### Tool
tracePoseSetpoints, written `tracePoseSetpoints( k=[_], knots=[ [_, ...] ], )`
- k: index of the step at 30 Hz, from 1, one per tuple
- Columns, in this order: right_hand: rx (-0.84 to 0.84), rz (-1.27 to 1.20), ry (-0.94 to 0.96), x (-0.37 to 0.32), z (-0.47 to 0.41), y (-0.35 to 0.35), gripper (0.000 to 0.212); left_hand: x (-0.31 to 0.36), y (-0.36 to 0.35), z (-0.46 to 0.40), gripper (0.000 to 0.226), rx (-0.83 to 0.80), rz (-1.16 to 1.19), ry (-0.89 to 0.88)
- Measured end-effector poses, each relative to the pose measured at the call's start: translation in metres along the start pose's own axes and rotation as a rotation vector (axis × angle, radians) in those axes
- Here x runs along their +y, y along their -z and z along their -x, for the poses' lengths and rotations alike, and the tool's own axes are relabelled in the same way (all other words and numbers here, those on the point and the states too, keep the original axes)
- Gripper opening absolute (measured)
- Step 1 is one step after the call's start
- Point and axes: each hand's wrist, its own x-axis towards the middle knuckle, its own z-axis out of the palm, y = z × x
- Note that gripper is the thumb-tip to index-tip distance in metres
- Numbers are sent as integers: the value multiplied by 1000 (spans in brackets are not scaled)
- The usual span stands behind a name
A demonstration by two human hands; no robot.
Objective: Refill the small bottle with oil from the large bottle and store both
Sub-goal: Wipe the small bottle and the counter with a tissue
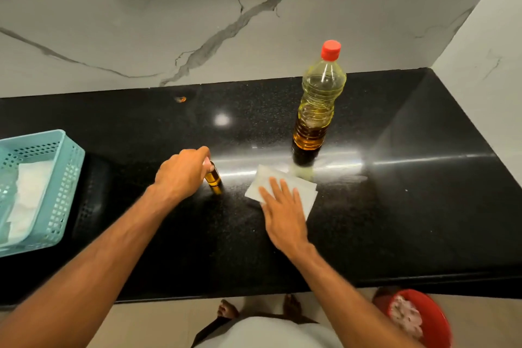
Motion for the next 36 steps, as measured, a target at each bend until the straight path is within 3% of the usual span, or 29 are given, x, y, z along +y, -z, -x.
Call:
tracePoseSetpoints(
  k=[6, 8, 10, 13, 17, 20, 24, 26, 28, 32, 34, 36],
  knots=[
    [158, -66, -407, 53, -3, 31, 45, -5, 17, -19, 17, 36, 27, -51],
    [176, -78, -452, 44, -19, 32, 45, -4, 27, -33, 18, 60, 28, -62],
    [142, -82, -364, 11, -38, 19, 45, -1, 36, -49, 19, 89, 7, -86],
    [20, -62, -90, -61, -52, -18, 47, 8, 45, -70, 19, 144, -42, -146],
    [-94, -51, 170, -116, -23, -48, 48, 19, 47, -84, 18, 163, -48, -211],
    [-15, -56, 29, -83, -10, -39, 48, 17, 42, -87, 17, 164, -26, -235],
    [19, -2, -184, -55, -59, -13, 47, 12, 42, -89, 18, 172, -54, -245],
    [-32, -23, -118, -78, -85, -17, 47, 11, 44, -93, 20, 191, -87, -232],
    [-118, 14, 62, -111, -92, -33, 49, 11, 46, -98, 20, 203, -125, -237],
    [-224, -12, 359, -146, -40, -64, 46, 18, 44, -104, 20, 173, -124, -246],
    [-221, -64, 386, -128, -2, -62, 45, 24, 39, -104, 19, 150, -115, -250],
    [-121, -76, 284, -86, 27, -49, 44, 30, 31, -102, 18, 138, -108, -259]
  ],
)
